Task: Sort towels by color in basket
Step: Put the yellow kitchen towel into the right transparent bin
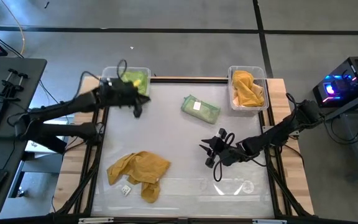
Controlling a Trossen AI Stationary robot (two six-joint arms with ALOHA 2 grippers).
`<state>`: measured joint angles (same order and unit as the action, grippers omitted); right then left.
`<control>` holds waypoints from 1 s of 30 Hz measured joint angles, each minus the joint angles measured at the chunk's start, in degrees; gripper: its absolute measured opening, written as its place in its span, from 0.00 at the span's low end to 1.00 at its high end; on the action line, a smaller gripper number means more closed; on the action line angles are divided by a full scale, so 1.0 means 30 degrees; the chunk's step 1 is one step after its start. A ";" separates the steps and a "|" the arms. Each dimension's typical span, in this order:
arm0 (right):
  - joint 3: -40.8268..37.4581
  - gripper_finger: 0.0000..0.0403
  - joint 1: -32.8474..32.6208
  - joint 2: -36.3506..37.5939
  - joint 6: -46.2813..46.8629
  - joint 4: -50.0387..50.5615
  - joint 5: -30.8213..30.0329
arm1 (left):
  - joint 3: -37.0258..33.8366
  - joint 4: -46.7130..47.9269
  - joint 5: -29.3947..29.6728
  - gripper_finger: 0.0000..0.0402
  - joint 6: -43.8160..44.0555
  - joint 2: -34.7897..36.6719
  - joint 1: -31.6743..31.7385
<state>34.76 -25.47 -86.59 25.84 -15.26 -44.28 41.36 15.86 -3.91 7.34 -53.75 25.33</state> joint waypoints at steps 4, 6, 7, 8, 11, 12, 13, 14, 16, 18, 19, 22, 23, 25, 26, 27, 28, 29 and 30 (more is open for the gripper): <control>0.0000 0.26 0.0000 0.0000 0.0032 0.0004 0.0003 | -0.2377 -0.3357 -0.0382 0.12 -0.0280 0.0020 -0.4083; 0.0000 0.26 0.0000 0.0000 0.0030 0.0004 0.0004 | -0.3574 -0.4936 -0.0209 0.12 -0.0500 -0.0176 -0.6676; 0.0000 0.26 0.0000 0.0000 0.0030 0.0004 0.0010 | -0.4094 -0.5526 0.0207 0.12 -0.0387 -0.0306 -0.8056; 0.0000 0.26 0.0000 0.0000 0.0031 0.0004 0.0010 | -0.4542 -0.5980 0.0903 0.12 -0.0042 -0.0433 -0.9407; 0.0000 0.26 0.0000 -0.0007 -0.0053 0.0004 0.0010 | -0.5091 -0.6665 0.4141 0.12 0.1367 -0.0780 -1.3130; 0.0000 0.26 0.0000 -0.0007 -0.0057 0.0004 0.0003 | -0.5105 -0.6440 0.5304 0.12 0.1974 -0.0924 -1.4254; 0.0000 0.26 0.0000 -0.0007 -0.0057 0.0005 0.0004 | -0.5115 -0.6204 0.6339 0.12 0.2664 -0.1093 -1.5345; 0.0000 0.26 0.0000 -0.0007 -0.0057 0.0004 0.0010 | -0.5124 -0.5962 0.7079 0.12 0.3328 -0.1274 -1.6260; 0.0000 0.26 0.0000 -0.0007 -0.0064 0.0004 0.0010 | -0.5120 -0.5530 0.7900 0.12 0.4669 -0.1573 -1.7817; 0.0000 0.26 0.0000 -0.0007 -0.0064 0.0011 0.0010 | -0.5119 -0.4977 0.8143 0.12 0.6362 -0.1982 -1.8930; 0.0000 0.26 0.0000 -0.0007 -0.0076 0.0011 0.0010 | -0.5123 -0.4663 0.8166 0.12 0.7413 -0.2229 -1.9366; 0.0000 0.26 0.0000 -0.0007 -0.0089 0.0011 0.0010 | -0.5119 -0.4461 0.8660 0.12 1.1349 -0.3393 -2.0344; 0.0000 0.26 0.0000 -0.0007 -0.0089 0.0009 0.0010 | -0.5119 -0.4406 0.9116 0.12 1.2339 -0.3863 -2.0508; 0.0000 0.26 0.0000 -0.0007 -0.0108 0.0011 0.0010 | -0.5119 -0.4403 0.9913 0.14 1.3755 -0.4878 -2.0519; 0.0000 0.26 0.0000 -0.0007 -0.0108 0.0011 0.0010 | -0.5119 -0.4387 1.0032 0.15 1.4135 -0.5410 -2.0457; 0.0000 0.26 0.0000 -0.0007 -0.0108 0.0005 0.0010 | -0.5119 -0.4385 1.0055 0.17 1.4391 -0.5942 -2.0374; 0.0000 0.26 0.0000 -0.0007 -0.0115 0.0010 0.0010 | -0.5119 -0.4415 1.0053 0.19 1.4512 -0.6483 -2.0239; 0.0000 0.26 0.0000 -0.0007 -0.0115 0.0011 0.0010 | -0.5119 -0.4495 1.0038 0.22 1.4537 -0.6987 -2.0114; 0.0000 0.26 0.0000 -0.0007 -0.0115 0.0011 0.0010 | -0.5119 -0.4756 1.0051 0.24 1.4517 -0.7504 -1.9968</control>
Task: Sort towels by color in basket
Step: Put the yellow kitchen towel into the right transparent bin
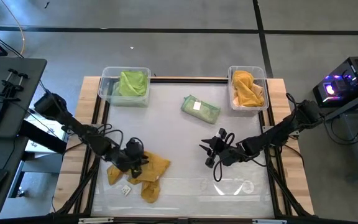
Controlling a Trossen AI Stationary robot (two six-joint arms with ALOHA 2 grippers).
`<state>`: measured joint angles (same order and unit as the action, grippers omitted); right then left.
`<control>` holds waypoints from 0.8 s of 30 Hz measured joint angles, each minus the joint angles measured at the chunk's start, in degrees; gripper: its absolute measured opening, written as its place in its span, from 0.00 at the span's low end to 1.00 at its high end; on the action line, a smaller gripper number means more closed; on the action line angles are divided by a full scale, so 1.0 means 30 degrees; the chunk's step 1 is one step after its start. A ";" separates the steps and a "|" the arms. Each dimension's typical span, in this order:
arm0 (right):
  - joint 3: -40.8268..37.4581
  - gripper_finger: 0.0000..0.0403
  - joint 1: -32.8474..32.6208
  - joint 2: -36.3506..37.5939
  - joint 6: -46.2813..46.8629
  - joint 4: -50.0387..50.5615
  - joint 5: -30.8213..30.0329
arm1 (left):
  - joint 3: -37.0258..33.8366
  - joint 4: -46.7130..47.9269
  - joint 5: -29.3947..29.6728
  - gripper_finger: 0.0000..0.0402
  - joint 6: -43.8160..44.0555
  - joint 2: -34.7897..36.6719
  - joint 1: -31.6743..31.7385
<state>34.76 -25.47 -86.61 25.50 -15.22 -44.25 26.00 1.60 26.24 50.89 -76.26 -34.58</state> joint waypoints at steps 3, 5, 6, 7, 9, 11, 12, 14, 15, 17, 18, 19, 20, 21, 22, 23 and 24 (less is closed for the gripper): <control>0.0000 0.26 0.0000 0.0000 0.0000 0.0000 0.0000 | 0.0000 -0.1231 -0.0003 0.35 -0.0695 -0.1477 0.0536; 0.0000 0.26 0.0000 0.0000 0.0000 0.0000 -0.0041 | 0.0000 -0.2284 -0.0007 0.42 -0.1910 -0.2471 0.0817; 0.0000 0.26 0.0000 0.0000 0.0000 0.0000 -0.0076 | 0.0000 -0.2900 -0.0004 0.45 -0.2728 -0.2949 0.0936; 0.0000 0.26 0.0000 0.0000 0.0000 0.0000 -0.0085 | 0.0000 -0.3546 0.0000 0.48 -0.3617 -0.3425 0.1040; 0.0000 0.26 0.0000 0.0000 0.0000 0.0000 -0.0087 | 0.0000 -0.4998 0.0000 0.51 -0.5587 -0.4427 0.1267; 0.0000 0.26 0.0000 0.0000 0.0001 -0.0001 -0.0095 | 0.0005 -0.6753 0.0010 0.51 -0.7806 -0.5407 0.1556; 0.0000 0.26 0.0000 0.0000 0.0023 -0.0007 -0.0095 | 0.0018 -0.7879 -0.0004 0.50 -0.8972 -0.5922 0.1743; 0.0000 0.26 0.0000 0.0000 0.0057 -0.0007 -0.0095 | 0.0031 -1.0186 -0.0310 0.46 -1.1465 -0.6946 0.2248; 0.0000 0.26 0.0000 0.0000 0.0058 -0.0012 -0.0102 | 0.0125 -1.1241 -0.0683 0.43 -1.2739 -0.7423 0.2564; 0.0000 0.26 0.0014 0.0000 0.0056 -0.0046 -0.0102 | 0.0599 -1.2977 -0.1454 0.33 -1.4858 -0.8306 0.3299; 0.0003 0.26 0.0032 0.0000 0.0058 -0.0108 -0.0102 | 0.0932 -1.3609 -0.1833 0.28 -1.5766 -0.8685 0.3725; 0.0006 0.26 0.0029 0.0000 0.0058 -0.0138 -0.0103 | 0.1311 -1.4080 -0.2314 0.22 -1.6692 -0.9003 0.4152; 0.0001 0.26 0.0029 0.0000 0.0058 -0.0138 -0.0103 | 0.1746 -1.4214 -0.2794 0.15 -1.7555 -0.9305 0.4596; 0.0004 0.26 0.0029 0.0000 0.0062 -0.0142 -0.0109 | 0.2227 -1.4132 -0.3361 0.09 -1.8322 -0.9552 0.5068; 0.0001 0.26 0.0029 0.0000 0.0066 -0.0146 -0.0117 | 0.2687 -1.3914 -0.3948 0.05 -1.9061 -0.9743 0.5555; 0.0006 0.26 -0.0009 0.0000 0.0042 -0.0174 -0.0139 | 0.3158 -1.3665 -0.4420 0.03 -1.9610 -0.9899 0.6063; 0.0007 0.26 -0.0103 0.0005 -0.0015 -0.0234 -0.0218 | 0.3629 -1.3368 -0.4714 0.03 -2.0049 -1.0001 0.6532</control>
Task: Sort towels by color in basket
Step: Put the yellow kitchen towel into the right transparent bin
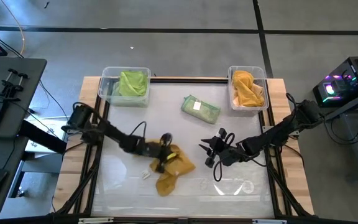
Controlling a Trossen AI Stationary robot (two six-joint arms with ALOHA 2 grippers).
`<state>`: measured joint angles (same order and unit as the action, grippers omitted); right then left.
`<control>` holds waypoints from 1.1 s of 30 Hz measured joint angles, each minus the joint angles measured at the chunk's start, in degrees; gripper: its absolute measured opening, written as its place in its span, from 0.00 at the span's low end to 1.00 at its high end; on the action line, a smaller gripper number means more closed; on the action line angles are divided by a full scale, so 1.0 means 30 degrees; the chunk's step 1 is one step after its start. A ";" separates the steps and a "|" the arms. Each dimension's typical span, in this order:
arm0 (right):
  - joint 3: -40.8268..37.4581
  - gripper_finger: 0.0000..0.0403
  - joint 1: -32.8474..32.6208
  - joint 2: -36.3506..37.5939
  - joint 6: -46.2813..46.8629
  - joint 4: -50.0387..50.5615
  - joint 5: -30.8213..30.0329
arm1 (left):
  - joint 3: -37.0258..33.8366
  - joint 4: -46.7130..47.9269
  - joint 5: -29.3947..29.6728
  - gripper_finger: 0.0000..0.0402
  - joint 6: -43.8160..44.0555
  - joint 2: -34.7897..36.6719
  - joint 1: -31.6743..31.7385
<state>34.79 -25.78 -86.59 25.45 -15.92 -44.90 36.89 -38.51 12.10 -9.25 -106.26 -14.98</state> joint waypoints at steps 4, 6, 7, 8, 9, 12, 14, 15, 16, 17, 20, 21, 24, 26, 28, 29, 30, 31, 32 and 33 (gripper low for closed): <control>0.0000 0.26 -0.0733 0.0438 -0.0003 0.0089 -0.0690 | 0.1855 0.0427 0.0731 0.02 -0.2033 0.0157 0.1201; 0.0007 0.26 -0.1058 0.0846 -0.0234 0.0088 -0.0966 | 0.2773 0.0559 0.1562 0.01 -0.3161 0.0678 0.1370; 0.0007 0.26 -0.1168 0.1058 -0.0443 0.0109 -0.0962 | 0.3223 0.0824 0.1882 0.01 -0.3845 0.0995 0.1321; 0.0007 0.26 -0.1249 0.1258 -0.0612 0.0091 -0.0879 | 0.3576 0.1221 0.2201 0.01 -0.4584 0.1422 0.1161; 0.0007 0.26 -0.1304 0.1458 -0.0671 0.0055 -0.0682 | 0.3840 0.1703 0.2482 0.01 -0.5337 0.1849 0.0912; 0.0015 0.26 -0.1452 0.1862 -0.0829 -0.0233 0.0316 | 0.4436 0.2706 0.3798 0.00 -0.7091 0.3091 -0.0146; 0.0015 0.26 -0.1718 0.1882 -0.1335 -0.0975 0.0738 | 0.4454 0.3161 0.5250 0.00 -0.7744 0.4061 -0.1017; 0.0015 0.26 -0.1917 0.1875 -0.1749 -0.1376 0.0885 | 0.4477 0.3511 0.5972 0.00 -0.7816 0.4496 -0.1475; 0.0015 0.26 -0.2074 0.1868 -0.2247 -0.1886 0.0980 | 0.4469 0.4299 0.6885 0.00 -0.7786 0.4948 -0.1940; 0.0015 0.26 -0.2259 0.1868 -0.2638 -0.2411 0.0983 | 0.4458 0.5106 0.7933 0.00 -0.7503 0.5299 -0.2375; 0.0022 0.26 -0.2720 0.1861 -0.3785 -0.3501 0.0918 | 0.4458 0.7835 1.1822 0.00 -0.5491 0.6227 -0.3688; 0.0024 0.26 -0.2797 0.1863 -0.4087 -0.3833 0.0910 | 0.4451 0.9079 1.3336 0.00 -0.4438 0.6506 -0.4154; 0.0028 0.26 -0.2813 0.1868 -0.4495 -0.4058 0.0904 | 0.4447 1.3542 1.7008 0.00 -0.0412 0.7046 -0.5234; 0.0026 0.26 -0.2700 0.1868 -0.4507 -0.4055 0.0881 | 0.4441 1.6599 1.7984 0.00 0.2646 0.7211 -0.5657; 0.0022 0.26 -0.2542 0.1868 -0.4502 -0.4028 0.0884 | 0.4436 1.9230 1.8120 0.00 0.5385 0.7363 -0.5938; 0.0022 0.26 -0.2489 0.1868 -0.4496 -0.3972 0.0874 | 0.4436 2.0045 1.8167 0.00 0.6551 0.7374 -0.6007; 0.0022 0.26 -0.2401 0.1867 -0.4503 -0.3917 0.0866 | 0.4436 2.0598 1.8170 0.00 0.7431 0.7366 -0.6029; 0.0022 0.26 -0.2332 0.1867 -0.4510 -0.3894 0.0859 | 0.4436 2.0886 1.8170 0.00 0.7976 0.7347 -0.6025; 0.0022 0.26 -0.2253 0.1861 -0.4503 -0.3828 0.0852 | 0.4430 2.0796 1.8228 0.00 0.8228 0.7345 -0.5937; 0.0022 0.26 -0.2143 0.1861 -0.4509 -0.3762 0.0845 | 0.4430 2.0394 1.8291 0.00 0.8248 0.7345 -0.5716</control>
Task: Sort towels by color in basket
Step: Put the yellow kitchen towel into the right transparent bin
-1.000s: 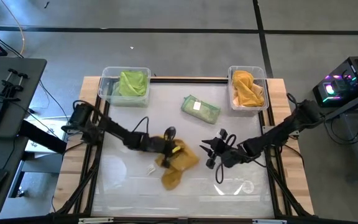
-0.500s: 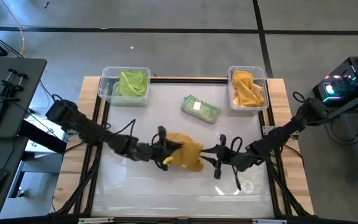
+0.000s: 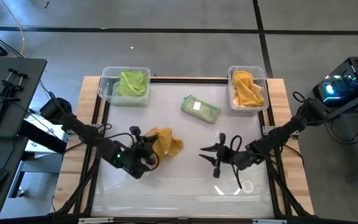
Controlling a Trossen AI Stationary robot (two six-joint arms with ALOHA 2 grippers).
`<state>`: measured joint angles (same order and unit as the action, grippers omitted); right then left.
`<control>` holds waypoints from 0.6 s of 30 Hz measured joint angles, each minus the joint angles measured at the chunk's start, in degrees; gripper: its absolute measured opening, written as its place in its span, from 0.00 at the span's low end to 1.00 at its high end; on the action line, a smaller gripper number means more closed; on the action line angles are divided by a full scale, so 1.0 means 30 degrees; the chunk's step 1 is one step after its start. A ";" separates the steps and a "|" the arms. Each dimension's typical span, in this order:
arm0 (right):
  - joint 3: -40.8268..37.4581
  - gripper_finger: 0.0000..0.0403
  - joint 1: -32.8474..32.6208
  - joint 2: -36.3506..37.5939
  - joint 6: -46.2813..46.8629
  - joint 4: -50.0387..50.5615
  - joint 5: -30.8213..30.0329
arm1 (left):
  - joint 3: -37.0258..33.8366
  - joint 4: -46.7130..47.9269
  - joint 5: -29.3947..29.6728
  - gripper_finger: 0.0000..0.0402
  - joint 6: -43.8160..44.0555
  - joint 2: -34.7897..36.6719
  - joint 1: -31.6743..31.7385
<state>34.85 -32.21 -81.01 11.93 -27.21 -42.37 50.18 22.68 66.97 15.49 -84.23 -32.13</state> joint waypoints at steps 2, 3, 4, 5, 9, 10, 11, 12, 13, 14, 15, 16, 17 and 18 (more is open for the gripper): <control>0.0000 0.26 0.0201 0.0000 -0.0001 -0.0004 0.0003 | 0.0005 -0.1484 -0.0426 0.00 -0.0845 0.0007 0.0684; 0.0000 0.26 0.0292 0.0000 -0.0004 -0.0027 -0.0003 | 0.0005 -0.2484 -0.0984 0.00 -0.1682 0.0004 0.1098; 0.0000 0.26 0.0390 0.0000 -0.0006 -0.0095 -0.0048 | 0.0001 -0.3703 -0.1726 0.00 -0.2754 0.0000 0.1580; 0.0000 0.26 0.0456 0.0000 -0.0002 -0.0168 -0.0309 | 0.0002 -0.5089 -0.2576 0.00 -0.3994 -0.0007 0.2014; -0.0007 0.26 0.0083 0.0040 -0.1003 -0.1320 -0.2650 | 0.0002 -1.1931 -0.7513 0.00 -0.9454 -0.0191 0.3780; -0.0026 0.26 -0.0262 0.0115 -0.1622 -0.2109 -0.3314 | 0.0006 -1.3680 -0.8949 0.00 -1.0791 -0.0286 0.4146; -0.0029 0.26 -0.0675 0.0248 -0.2434 -0.3299 -0.3917 | 0.0006 -1.5347 -1.0615 0.00 -1.2104 -0.0359 0.4472; -0.0022 0.26 -0.1192 0.0442 -0.3536 -0.4615 -0.4412 | 0.0006 -1.6812 -1.2213 0.00 -1.3232 -0.0420 0.4726; -0.0013 0.26 -0.1782 0.0654 -0.4877 -0.5831 -0.4789 | 0.0006 -1.8099 -1.3897 0.00 -1.4122 -0.0446 0.4927; 0.0000 0.26 -0.2423 0.0837 -0.6352 -0.7124 -0.4994 | 0.0006 -1.9300 -1.5544 0.00 -1.4752 -0.0481 0.5067; 0.0000 0.26 -0.3098 0.0977 -0.7849 -0.8349 -0.5053 | 0.0006 -2.0200 -1.6922 0.00 -1.5108 -0.0481 0.5188; 0.0000 0.26 -0.3803 0.1109 -0.9196 -0.9377 -0.5083 | 0.0006 -2.0794 -1.7914 0.00 -1.5327 -0.0481 0.5243; 0.0000 0.26 -0.4470 0.1222 -1.0365 -1.0305 -0.5093 | 0.0006 -2.1106 -1.8560 0.00 -1.5426 -0.0481 0.5243; 0.0007 0.26 -0.5065 0.1306 -1.1301 -1.1060 -0.5089 | 0.0006 -2.1027 -1.8814 0.00 -1.5437 -0.0481 0.5243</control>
<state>34.87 -47.41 -77.10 -21.98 -60.39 -57.64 50.19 -40.41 10.53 -30.82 -85.67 -16.40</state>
